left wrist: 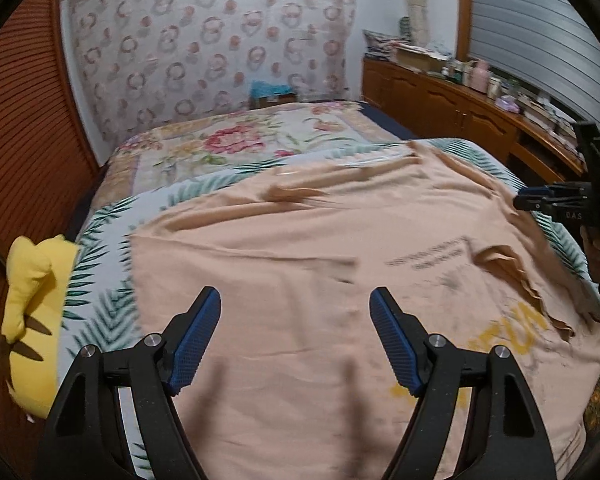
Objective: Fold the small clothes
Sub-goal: 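Grasp the shirt side edge with the left gripper while the right gripper holds the sleeve, then lift the peach shirt off the bed with both grippers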
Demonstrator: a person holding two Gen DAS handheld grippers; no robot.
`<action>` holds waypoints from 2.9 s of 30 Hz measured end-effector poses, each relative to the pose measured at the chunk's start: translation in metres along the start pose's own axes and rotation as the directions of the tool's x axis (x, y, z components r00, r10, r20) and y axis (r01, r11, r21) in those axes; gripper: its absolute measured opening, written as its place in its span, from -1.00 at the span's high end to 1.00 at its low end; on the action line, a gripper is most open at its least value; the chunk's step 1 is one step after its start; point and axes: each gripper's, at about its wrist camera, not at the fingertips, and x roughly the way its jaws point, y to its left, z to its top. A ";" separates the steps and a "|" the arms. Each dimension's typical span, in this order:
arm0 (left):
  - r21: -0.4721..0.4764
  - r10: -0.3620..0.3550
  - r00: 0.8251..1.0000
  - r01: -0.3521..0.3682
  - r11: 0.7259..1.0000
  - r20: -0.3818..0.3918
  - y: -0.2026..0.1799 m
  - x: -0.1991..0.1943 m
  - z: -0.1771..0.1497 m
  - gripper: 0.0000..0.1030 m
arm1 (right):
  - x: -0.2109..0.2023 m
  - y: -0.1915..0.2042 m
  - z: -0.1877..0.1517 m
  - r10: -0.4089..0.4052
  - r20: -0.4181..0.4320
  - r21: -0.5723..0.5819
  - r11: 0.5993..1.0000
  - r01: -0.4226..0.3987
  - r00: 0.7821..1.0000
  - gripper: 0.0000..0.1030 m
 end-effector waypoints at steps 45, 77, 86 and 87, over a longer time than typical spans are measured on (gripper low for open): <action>-0.137 0.054 0.991 -0.071 0.988 -0.123 0.135 0.087 0.028 -0.16 | 0.029 -0.044 0.015 -0.047 -0.001 0.014 0.999 0.047 0.999 -0.04; -0.086 -0.017 0.997 0.011 0.996 -0.073 0.111 0.067 0.034 0.87 | 0.028 -0.029 0.021 0.011 -0.022 -0.088 0.996 -0.013 1.000 0.81; -0.050 -0.037 0.998 0.039 0.998 0.046 0.083 -0.004 0.025 0.87 | -0.030 -0.009 0.026 0.033 0.125 -0.129 0.991 -0.017 0.992 0.88; -0.046 -0.040 0.997 0.043 0.998 0.062 0.078 -0.015 0.023 0.87 | -0.039 -0.009 0.024 0.036 0.139 -0.128 0.992 -0.018 0.990 0.88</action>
